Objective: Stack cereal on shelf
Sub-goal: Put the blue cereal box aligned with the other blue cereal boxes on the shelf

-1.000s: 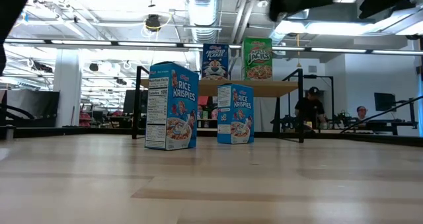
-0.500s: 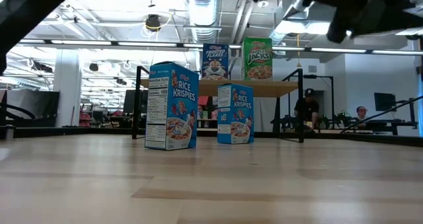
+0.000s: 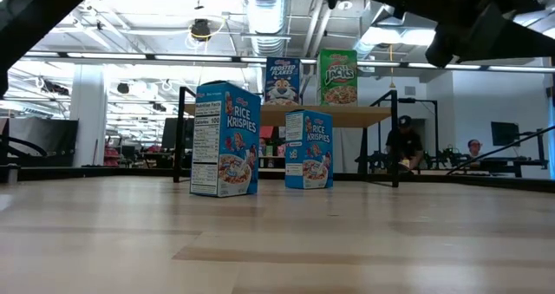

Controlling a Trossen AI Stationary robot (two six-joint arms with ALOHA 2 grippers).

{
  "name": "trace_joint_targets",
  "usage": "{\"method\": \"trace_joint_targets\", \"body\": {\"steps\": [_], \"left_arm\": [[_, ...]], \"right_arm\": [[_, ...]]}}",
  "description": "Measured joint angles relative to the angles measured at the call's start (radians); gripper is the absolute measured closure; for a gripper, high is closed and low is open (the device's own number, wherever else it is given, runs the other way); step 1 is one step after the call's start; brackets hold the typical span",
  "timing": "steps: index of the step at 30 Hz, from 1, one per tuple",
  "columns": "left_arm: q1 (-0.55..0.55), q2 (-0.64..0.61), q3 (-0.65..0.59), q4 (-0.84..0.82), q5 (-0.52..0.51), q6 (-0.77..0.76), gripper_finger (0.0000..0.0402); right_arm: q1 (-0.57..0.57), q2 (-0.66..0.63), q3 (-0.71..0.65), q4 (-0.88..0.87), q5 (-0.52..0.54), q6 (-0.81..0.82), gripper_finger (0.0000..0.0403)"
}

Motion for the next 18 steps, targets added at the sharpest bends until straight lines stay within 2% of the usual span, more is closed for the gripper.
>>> {"method": "trace_joint_targets", "body": {"steps": [10, 18], "left_arm": [[0.003, 0.041, 0.009, 0.075, 0.012, 0.008, 0.007], [0.004, 0.059, 0.017, 0.059, 0.027, -0.024, 0.007]], "right_arm": [[0.0, 0.0, 0.0, -0.034, 0.0, -0.001, 0.0117], [0.0, 0.0, 0.0, -0.049, 0.0, 0.0, 0.0117]]}}
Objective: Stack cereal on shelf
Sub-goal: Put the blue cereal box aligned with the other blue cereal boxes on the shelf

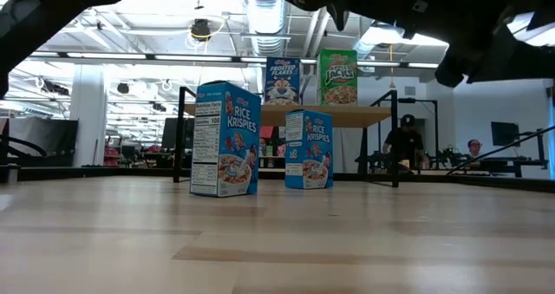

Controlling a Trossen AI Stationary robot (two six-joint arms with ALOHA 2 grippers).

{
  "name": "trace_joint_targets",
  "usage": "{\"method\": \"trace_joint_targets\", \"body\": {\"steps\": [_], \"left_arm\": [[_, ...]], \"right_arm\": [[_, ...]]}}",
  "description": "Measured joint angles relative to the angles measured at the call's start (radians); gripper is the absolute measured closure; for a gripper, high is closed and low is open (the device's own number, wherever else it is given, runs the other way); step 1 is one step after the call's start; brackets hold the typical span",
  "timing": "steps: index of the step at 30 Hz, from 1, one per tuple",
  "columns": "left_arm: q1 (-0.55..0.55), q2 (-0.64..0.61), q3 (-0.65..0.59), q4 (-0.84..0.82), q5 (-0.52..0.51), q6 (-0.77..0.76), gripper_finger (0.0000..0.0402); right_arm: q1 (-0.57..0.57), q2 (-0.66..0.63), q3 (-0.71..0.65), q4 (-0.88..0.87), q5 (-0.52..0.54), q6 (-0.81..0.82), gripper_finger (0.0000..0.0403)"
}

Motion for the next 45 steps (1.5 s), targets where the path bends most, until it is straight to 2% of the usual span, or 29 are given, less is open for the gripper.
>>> {"method": "trace_joint_targets", "body": {"steps": [27, 37, 45], "left_arm": [[0.006, 0.007, -0.001, -0.022, 0.031, -0.016, 0.0071], [0.006, 0.007, -0.001, -0.027, 0.042, -0.003, 0.0129], [0.006, 0.007, -0.001, -0.024, 0.042, 0.007, 0.0161]], "right_arm": [[0.0, 0.0, 0.0, 0.001, 0.001, -0.015, 0.0117], [0.0, 0.0, 0.0, 0.001, 0.002, -0.018, 0.0117], [0.0, 0.0, 0.0, 0.001, 0.003, -0.018, 0.0117]]}}
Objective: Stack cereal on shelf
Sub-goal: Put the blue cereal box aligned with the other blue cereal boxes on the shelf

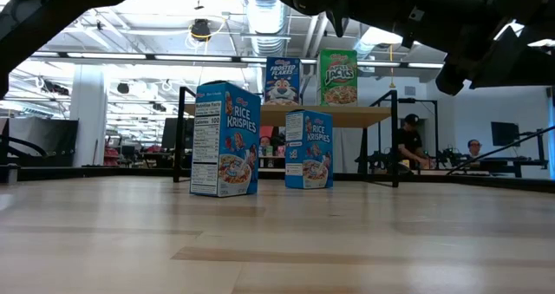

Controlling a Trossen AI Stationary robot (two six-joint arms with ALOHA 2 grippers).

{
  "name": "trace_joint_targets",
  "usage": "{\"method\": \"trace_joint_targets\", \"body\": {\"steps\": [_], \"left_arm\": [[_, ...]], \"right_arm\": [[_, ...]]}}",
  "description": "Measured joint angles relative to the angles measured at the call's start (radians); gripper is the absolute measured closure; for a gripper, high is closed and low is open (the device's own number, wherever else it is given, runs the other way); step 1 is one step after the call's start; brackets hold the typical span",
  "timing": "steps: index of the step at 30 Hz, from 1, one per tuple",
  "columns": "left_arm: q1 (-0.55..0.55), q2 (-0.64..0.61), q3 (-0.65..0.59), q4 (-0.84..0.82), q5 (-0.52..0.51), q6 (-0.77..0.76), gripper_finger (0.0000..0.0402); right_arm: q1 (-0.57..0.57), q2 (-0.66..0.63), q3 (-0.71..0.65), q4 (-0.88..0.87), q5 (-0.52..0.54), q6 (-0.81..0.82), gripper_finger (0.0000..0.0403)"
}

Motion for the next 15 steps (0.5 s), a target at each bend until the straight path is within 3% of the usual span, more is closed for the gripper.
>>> {"method": "trace_joint_targets", "body": {"steps": [15], "left_arm": [[0.0, 0.0, 0.0, -0.002, -0.004, -0.006, 0.0207]], "right_arm": [[0.0, 0.0, 0.0, -0.001, 0.001, -0.001, 0.0117]]}}
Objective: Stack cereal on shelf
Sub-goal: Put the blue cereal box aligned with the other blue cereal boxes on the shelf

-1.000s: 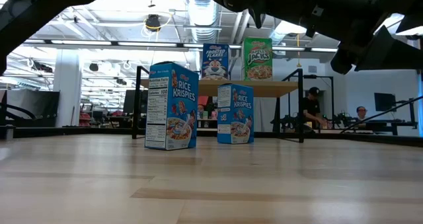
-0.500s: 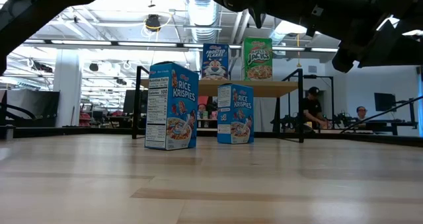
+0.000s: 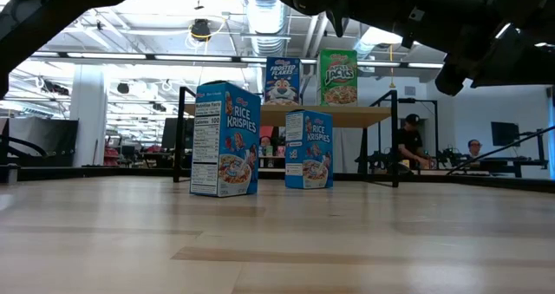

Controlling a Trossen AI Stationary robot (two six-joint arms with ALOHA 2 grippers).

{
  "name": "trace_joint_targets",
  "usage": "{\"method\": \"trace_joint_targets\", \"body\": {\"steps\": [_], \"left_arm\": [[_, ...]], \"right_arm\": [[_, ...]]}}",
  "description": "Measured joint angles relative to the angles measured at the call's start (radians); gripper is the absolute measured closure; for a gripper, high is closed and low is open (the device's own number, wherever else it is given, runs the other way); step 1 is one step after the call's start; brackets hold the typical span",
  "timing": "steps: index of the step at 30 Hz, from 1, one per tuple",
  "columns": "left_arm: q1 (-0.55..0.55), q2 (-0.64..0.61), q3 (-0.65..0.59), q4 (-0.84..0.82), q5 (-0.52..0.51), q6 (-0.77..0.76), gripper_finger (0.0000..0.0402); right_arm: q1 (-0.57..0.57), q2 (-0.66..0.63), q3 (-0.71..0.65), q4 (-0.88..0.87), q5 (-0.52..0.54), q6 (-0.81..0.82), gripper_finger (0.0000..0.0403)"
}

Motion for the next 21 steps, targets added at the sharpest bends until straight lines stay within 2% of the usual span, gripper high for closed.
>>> {"method": "trace_joint_targets", "body": {"steps": [21], "left_arm": [[0.004, -0.004, 0.0, -0.015, -0.066, -0.058, 0.025]], "right_arm": [[0.0, 0.0, 0.0, 0.0, 0.0, -0.002, 0.0117]]}}
